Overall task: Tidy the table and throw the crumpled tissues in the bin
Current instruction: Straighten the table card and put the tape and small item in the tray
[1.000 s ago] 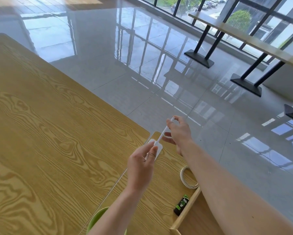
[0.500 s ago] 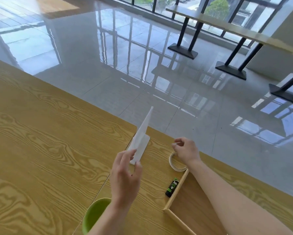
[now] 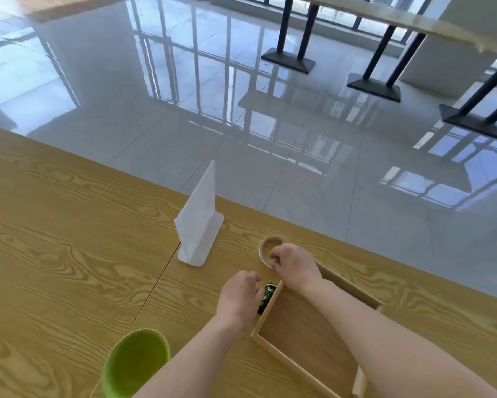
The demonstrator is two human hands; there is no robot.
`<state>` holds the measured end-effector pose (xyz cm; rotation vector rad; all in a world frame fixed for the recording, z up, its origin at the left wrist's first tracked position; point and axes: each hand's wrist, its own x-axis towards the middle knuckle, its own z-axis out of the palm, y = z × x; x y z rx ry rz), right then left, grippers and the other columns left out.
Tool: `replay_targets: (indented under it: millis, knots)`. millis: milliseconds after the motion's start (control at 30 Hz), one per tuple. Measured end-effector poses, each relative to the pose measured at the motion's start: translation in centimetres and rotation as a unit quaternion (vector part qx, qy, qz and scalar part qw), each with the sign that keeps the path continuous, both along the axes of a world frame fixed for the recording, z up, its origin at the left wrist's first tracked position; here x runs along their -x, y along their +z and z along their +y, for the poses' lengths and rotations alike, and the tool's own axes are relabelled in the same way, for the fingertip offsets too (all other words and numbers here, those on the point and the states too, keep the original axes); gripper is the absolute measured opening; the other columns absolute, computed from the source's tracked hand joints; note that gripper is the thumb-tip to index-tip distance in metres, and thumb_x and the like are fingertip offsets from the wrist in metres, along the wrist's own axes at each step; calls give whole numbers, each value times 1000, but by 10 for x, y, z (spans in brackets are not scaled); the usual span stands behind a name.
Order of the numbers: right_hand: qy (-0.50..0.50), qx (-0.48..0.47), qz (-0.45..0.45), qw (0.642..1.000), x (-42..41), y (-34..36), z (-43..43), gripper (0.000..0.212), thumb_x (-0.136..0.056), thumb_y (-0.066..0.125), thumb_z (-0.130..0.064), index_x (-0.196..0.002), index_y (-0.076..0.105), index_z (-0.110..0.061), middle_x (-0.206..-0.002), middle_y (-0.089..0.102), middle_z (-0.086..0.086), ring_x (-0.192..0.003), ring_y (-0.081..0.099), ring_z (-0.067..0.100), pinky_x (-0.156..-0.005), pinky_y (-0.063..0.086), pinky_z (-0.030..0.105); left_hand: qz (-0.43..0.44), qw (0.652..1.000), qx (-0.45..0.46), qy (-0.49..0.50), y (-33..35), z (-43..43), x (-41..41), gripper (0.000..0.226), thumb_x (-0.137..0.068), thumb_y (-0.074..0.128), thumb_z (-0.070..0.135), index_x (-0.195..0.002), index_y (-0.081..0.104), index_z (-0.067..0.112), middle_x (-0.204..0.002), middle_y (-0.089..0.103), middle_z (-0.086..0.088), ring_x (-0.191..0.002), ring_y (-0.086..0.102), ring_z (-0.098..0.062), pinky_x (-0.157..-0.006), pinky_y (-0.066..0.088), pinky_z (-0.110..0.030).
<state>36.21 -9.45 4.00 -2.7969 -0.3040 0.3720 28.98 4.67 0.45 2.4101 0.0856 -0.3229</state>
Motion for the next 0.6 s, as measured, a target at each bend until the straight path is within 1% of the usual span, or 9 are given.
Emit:
replay_targets:
  millis: [100,200,233,300,367,433,500,533,600]
  knots:
    - [43,40,5,998,-12,-9,2,20,-92,53,-10,-97,72,-12,-101,67,7,-96,63,28,-79,54,39,45,998,-30,-34,-11,-7,-8,35,-91,61,30,-124,63,17,-114,60,-6,-103,60,-25,-88,50,-37]
    - [85,59,32,994,-22,-18,2,19,-90,55,-5,-99,70,-11,-101,62,6,-98,58,26,-80,52,38,52,995,-68,-47,-18,-9,-13,31,-87,67,31,-115,66,16,-102,53,-4,-94,59,-27,-81,51,-38]
    - [95,63,37,993,-25,-21,2,18,-89,55,-4,-97,69,-11,-101,61,6,-98,56,26,-79,51,37,50,995,-72,-45,-20,-10,-15,31,-86,69,32,-112,66,17,-99,52,-3,-92,58,-26,-79,51,-36]
    - [106,71,38,991,-29,-27,1,13,-89,55,-4,-87,65,-12,-97,59,5,-95,55,26,-75,49,36,44,995,-79,-47,-22,-11,-19,31,-83,71,32,-109,67,17,-95,50,-1,-90,57,-24,-76,49,-34]
    - [114,76,42,990,-31,-32,1,11,-90,59,-9,-82,61,-16,-96,60,5,-94,55,26,-75,49,37,41,994,-85,-51,-22,-12,-23,28,-80,70,31,-104,67,17,-92,52,-1,-87,57,-23,-74,50,-35]
    - [113,77,43,990,-32,-36,1,6,-91,64,-17,-85,63,-16,-96,62,5,-93,57,25,-77,52,38,41,994,-88,-51,-21,-13,-27,20,-78,68,25,-95,66,16,-89,53,-2,-82,56,-23,-69,50,-35]
    - [110,72,39,991,-33,-40,1,5,-90,66,-16,-86,64,-15,-94,62,4,-91,59,24,-73,53,36,35,992,-108,-53,-19,-12,-30,9,-76,65,18,-80,58,14,-84,51,-2,-75,52,-22,-62,44,-33]
    - [109,70,36,991,-33,-41,1,5,-90,66,-14,-86,64,-15,-94,62,5,-91,59,24,-72,52,35,30,991,-118,-51,-19,-11,-31,8,-76,63,15,-76,55,14,-82,50,-2,-73,50,-22,-60,41,-32]
    - [109,67,30,991,-32,-44,2,8,-90,64,-10,-84,62,-15,-95,62,5,-91,58,24,-71,50,35,16,990,-135,-36,-20,-5,-32,4,-78,59,12,-77,56,12,-81,49,-3,-72,49,-22,-60,39,-32]
